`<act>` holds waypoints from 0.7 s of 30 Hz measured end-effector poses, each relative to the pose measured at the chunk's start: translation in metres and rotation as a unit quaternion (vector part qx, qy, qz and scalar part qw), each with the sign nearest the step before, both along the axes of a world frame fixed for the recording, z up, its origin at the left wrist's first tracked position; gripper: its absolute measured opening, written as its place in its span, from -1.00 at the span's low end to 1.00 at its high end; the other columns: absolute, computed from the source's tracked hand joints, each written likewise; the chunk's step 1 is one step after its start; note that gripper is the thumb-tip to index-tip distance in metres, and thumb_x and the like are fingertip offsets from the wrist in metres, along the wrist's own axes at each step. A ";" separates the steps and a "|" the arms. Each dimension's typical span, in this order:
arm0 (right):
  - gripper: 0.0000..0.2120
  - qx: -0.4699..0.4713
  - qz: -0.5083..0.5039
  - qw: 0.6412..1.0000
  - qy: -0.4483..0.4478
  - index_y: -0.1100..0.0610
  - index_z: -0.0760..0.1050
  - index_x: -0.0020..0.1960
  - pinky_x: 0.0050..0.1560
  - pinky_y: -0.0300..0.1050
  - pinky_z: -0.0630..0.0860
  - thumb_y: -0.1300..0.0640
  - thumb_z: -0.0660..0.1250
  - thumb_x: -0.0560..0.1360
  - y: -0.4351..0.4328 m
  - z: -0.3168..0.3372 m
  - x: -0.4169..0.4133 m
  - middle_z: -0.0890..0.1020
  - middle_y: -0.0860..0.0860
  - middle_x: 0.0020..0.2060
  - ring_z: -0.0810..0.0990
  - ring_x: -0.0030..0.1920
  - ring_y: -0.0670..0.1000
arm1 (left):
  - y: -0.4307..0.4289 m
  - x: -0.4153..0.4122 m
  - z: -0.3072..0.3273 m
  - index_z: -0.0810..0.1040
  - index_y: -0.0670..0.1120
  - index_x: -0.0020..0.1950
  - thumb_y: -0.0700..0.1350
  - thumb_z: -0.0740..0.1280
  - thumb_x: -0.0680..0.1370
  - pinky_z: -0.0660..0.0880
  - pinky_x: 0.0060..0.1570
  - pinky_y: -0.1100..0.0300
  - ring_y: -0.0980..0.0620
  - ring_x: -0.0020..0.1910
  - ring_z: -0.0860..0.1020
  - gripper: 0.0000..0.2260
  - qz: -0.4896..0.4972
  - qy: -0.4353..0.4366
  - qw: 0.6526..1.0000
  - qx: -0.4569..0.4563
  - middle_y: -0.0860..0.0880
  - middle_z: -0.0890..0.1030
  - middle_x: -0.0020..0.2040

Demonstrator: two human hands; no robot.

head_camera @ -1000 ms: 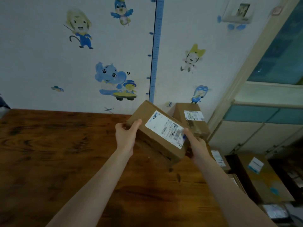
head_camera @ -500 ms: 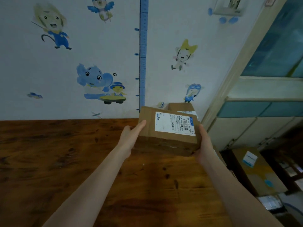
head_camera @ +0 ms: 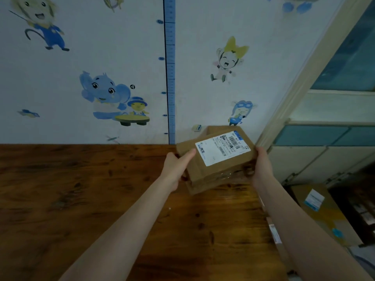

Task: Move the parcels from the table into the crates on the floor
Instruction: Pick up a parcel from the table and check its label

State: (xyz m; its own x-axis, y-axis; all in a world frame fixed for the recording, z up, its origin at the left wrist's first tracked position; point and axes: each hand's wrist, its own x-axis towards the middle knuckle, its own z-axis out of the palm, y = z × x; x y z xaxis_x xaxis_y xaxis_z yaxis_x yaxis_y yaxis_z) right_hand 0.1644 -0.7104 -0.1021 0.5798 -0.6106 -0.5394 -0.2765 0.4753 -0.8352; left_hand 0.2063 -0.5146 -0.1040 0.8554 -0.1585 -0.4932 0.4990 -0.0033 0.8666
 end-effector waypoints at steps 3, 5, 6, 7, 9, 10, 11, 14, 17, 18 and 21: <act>-0.70 -0.001 0.008 1.000 0.003 0.07 0.45 0.06 -0.07 -0.05 0.45 -0.15 0.22 0.53 -0.020 0.000 0.019 0.53 -0.01 -0.14 0.48 -0.14 -0.03 | -0.020 0.004 -0.004 0.16 -0.04 0.48 -0.08 0.39 0.52 0.44 0.07 -0.05 -0.06 0.21 0.45 -0.39 0.026 -0.003 1.000 -0.008 -0.05 0.43 0.33; -0.67 -0.003 0.015 1.000 -0.005 0.07 0.40 0.14 0.05 -0.04 0.45 -0.15 0.24 0.53 -0.037 -0.003 0.030 0.51 -0.04 -0.13 0.48 -0.13 -0.05 | -0.035 0.005 -0.004 0.09 0.06 0.52 -0.15 0.35 0.55 0.45 0.07 -0.10 -0.07 0.24 0.44 -0.36 0.039 -0.011 0.999 -0.024 -0.01 0.42 0.30; -0.67 -0.005 0.023 1.000 -0.009 0.07 0.39 0.15 0.06 -0.05 0.45 -0.15 0.25 0.53 -0.043 -0.005 0.035 0.52 -0.04 -0.13 0.48 -0.13 -0.05 | -0.042 0.004 -0.004 0.09 0.08 0.53 -0.16 0.34 0.56 0.47 0.06 -0.10 -0.05 0.21 0.44 -0.37 0.042 -0.014 0.999 -0.031 0.01 0.42 0.28; -0.67 -0.006 0.029 0.999 -0.011 0.07 0.38 0.14 0.04 -0.07 0.45 -0.14 0.25 0.53 -0.048 -0.007 0.039 0.52 -0.05 -0.13 0.48 -0.13 -0.05 | -0.048 0.004 -0.004 0.10 0.08 0.52 -0.17 0.33 0.56 0.48 0.04 -0.10 -0.02 0.17 0.44 -0.38 0.047 -0.014 0.998 -0.034 0.02 0.42 0.28; -0.68 -0.014 0.037 0.999 -0.016 0.08 0.39 0.13 -0.06 -0.14 0.45 -0.11 0.27 0.52 -0.056 -0.009 0.048 0.52 -0.06 -0.13 0.48 -0.14 -0.07 | -0.061 0.006 -0.008 0.15 0.05 0.52 -0.17 0.33 0.56 0.53 0.01 -0.08 0.01 0.13 0.45 -0.41 0.069 -0.009 0.997 -0.034 -0.01 0.42 0.32; -0.68 -0.017 0.034 0.999 -0.021 0.10 0.41 0.14 -0.13 -0.17 0.44 -0.09 0.29 0.51 -0.061 -0.012 0.053 0.53 -0.05 -0.11 0.49 -0.13 -0.08 | -0.068 0.007 -0.010 0.16 0.04 0.51 -0.17 0.33 0.56 0.55 -0.02 -0.06 0.01 0.13 0.45 -0.43 0.081 -0.008 0.996 -0.031 -0.02 0.42 0.31; -0.67 -0.018 0.026 0.999 -0.027 0.10 0.42 0.15 -0.18 -0.18 0.44 -0.07 0.31 0.49 -0.063 -0.012 0.056 0.54 -0.04 -0.08 0.50 -0.12 -0.08 | -0.072 0.007 -0.011 0.18 0.02 0.49 -0.17 0.34 0.55 0.57 -0.06 -0.03 0.01 0.13 0.45 -0.44 0.090 -0.009 0.995 -0.027 -0.02 0.43 0.29; -0.64 -0.016 0.012 0.999 -0.049 0.10 0.45 0.18 -0.10 -0.14 0.46 -0.05 0.34 0.46 -0.070 -0.019 0.064 0.56 0.00 0.03 0.54 -0.03 -0.06 | -0.082 0.009 -0.013 0.24 0.00 0.45 -0.16 0.34 0.55 0.58 -0.19 0.06 -0.07 0.22 0.46 -0.48 0.118 -0.008 0.993 -0.019 -0.01 0.43 0.23; -0.61 0.009 0.013 0.997 -0.074 0.10 0.46 0.26 -0.08 -0.13 0.45 -0.03 0.34 0.48 -0.070 -0.027 0.058 0.58 0.00 0.04 0.54 0.00 -0.05 | -0.090 0.009 -0.014 0.30 -0.07 0.39 -0.13 0.33 0.56 0.61 -0.18 0.01 -0.12 0.22 0.47 -0.57 0.142 0.017 0.989 -0.034 -0.06 0.44 0.22; -0.59 0.000 0.024 0.998 -0.065 0.11 0.45 0.29 -0.03 -0.10 0.44 -0.02 0.33 0.50 -0.068 -0.031 0.054 0.57 -0.02 0.06 0.52 0.05 -0.04 | -0.092 0.009 -0.015 0.32 -0.07 0.35 -0.10 0.32 0.56 0.61 -0.17 -0.01 -0.12 0.20 0.49 -0.62 0.140 0.019 0.989 -0.032 -0.08 0.46 0.21; -0.65 -0.031 0.056 0.997 -0.045 0.11 0.42 0.32 0.05 -0.04 0.41 0.05 0.25 0.56 -0.061 -0.046 0.037 0.52 -0.03 0.15 0.46 0.15 -0.01 | -0.099 0.007 -0.017 0.37 -0.03 0.17 0.01 0.29 0.57 0.56 -0.18 0.09 0.02 0.02 0.51 -0.76 0.112 -0.013 0.993 0.024 -0.02 0.48 0.07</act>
